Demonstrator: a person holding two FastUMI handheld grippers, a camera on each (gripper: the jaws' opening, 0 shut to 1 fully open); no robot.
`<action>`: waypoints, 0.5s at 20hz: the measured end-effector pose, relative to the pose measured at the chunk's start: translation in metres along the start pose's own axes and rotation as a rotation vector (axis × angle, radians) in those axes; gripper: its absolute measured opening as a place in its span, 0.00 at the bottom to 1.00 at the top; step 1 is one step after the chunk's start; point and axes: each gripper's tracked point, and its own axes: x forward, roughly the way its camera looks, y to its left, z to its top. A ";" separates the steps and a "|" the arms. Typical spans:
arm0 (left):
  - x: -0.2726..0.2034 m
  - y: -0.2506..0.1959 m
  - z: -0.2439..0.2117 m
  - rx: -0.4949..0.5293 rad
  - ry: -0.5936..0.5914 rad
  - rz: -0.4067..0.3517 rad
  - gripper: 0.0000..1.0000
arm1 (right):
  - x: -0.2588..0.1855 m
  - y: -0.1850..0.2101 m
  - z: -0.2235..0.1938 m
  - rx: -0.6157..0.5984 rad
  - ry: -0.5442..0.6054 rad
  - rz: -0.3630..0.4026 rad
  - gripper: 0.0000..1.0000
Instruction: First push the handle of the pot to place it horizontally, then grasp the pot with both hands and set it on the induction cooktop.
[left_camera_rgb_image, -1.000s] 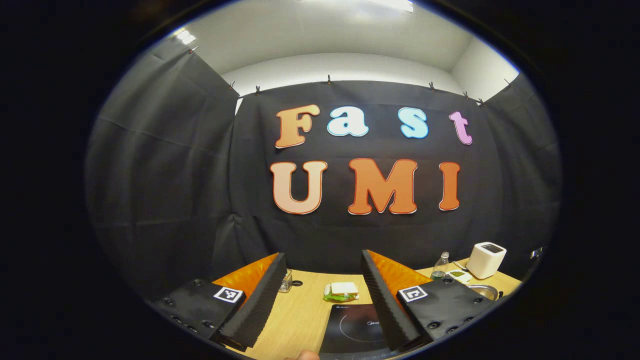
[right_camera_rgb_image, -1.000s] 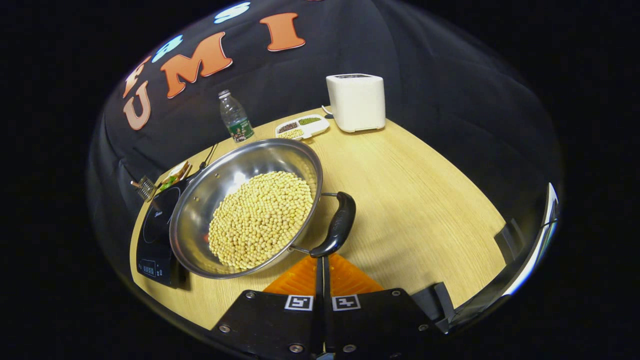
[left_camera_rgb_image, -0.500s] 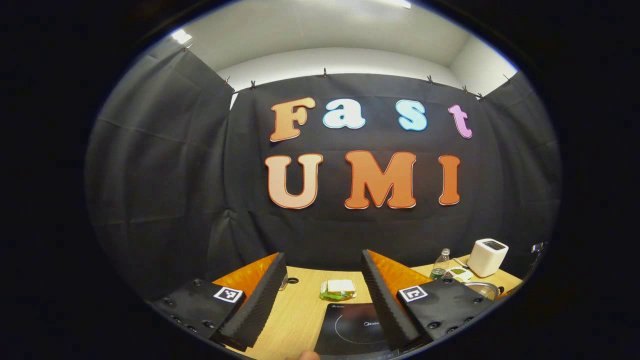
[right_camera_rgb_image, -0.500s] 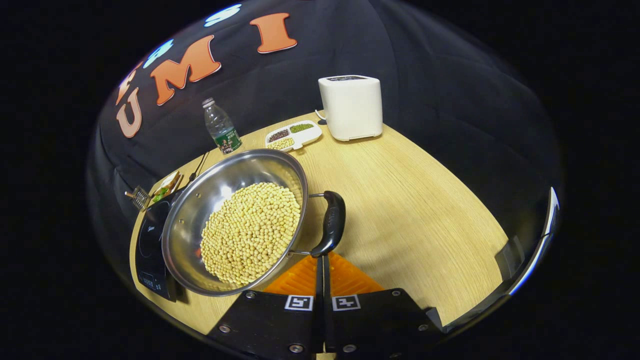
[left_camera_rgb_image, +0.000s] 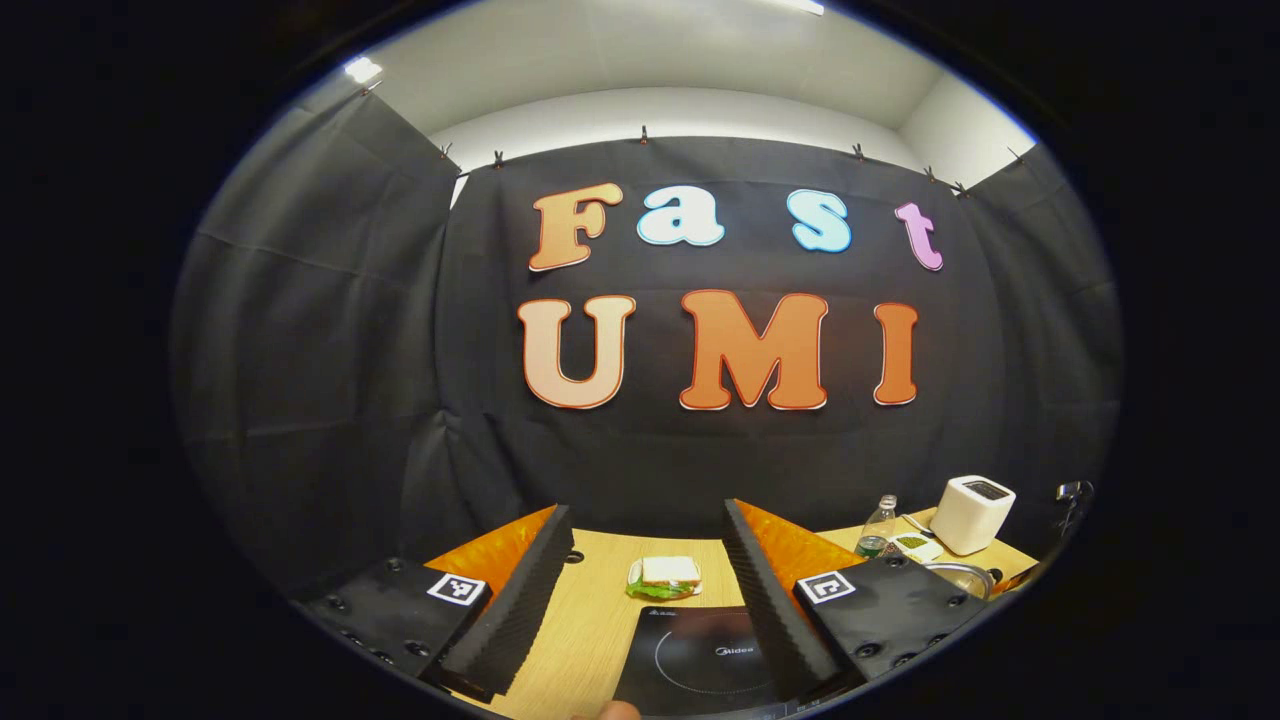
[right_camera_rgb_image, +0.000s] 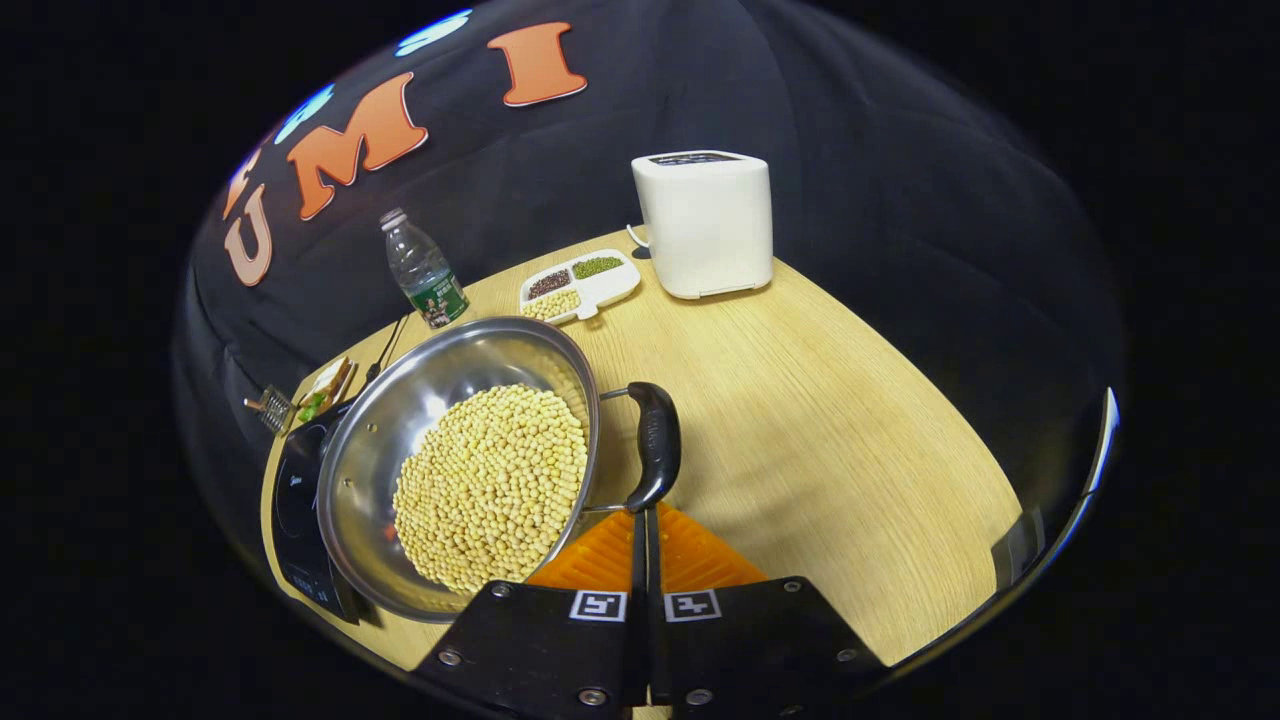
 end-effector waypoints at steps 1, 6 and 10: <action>0.002 -0.002 -0.002 -0.001 0.005 -0.004 0.99 | 0.002 0.000 0.003 -0.002 0.000 -0.002 0.00; 0.008 -0.015 -0.017 -0.005 0.034 -0.020 0.97 | 0.011 0.002 0.013 -0.007 0.007 -0.004 0.00; 0.012 -0.026 -0.031 0.002 0.060 -0.038 0.98 | 0.017 -0.001 0.021 -0.025 0.005 -0.011 0.00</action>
